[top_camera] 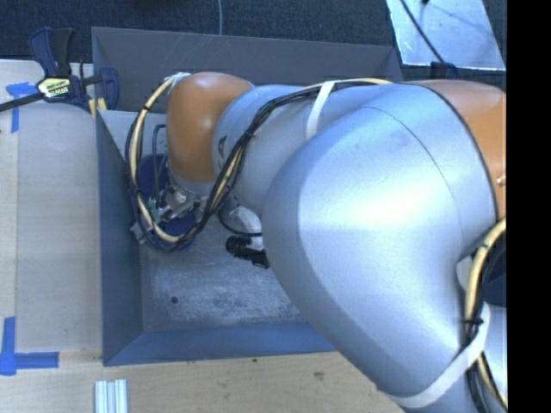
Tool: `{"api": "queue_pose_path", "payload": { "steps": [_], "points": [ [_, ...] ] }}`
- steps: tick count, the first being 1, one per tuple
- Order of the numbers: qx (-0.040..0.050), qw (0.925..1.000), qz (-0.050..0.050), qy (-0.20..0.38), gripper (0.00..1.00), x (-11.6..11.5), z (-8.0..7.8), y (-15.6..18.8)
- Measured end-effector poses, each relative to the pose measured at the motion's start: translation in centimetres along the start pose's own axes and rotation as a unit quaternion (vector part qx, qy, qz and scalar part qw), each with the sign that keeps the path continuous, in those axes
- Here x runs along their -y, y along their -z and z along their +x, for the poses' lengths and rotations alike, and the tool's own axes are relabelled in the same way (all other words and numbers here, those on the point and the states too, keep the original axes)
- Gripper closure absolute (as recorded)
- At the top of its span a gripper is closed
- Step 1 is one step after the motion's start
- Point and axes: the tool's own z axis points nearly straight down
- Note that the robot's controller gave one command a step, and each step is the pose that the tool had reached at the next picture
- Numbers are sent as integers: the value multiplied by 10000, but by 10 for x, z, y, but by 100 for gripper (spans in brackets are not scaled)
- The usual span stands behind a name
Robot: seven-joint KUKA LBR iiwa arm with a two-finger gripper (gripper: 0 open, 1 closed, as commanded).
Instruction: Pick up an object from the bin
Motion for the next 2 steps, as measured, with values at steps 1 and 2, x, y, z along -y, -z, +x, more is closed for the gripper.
{"api": "queue_pose_path", "payload": {
  "steps": [1,2],
  "points": [
    [-13,10000,-10,9,100,-1,1,2],
    [47,10000,-41,33,100,-2,2,29]
  ]
}}
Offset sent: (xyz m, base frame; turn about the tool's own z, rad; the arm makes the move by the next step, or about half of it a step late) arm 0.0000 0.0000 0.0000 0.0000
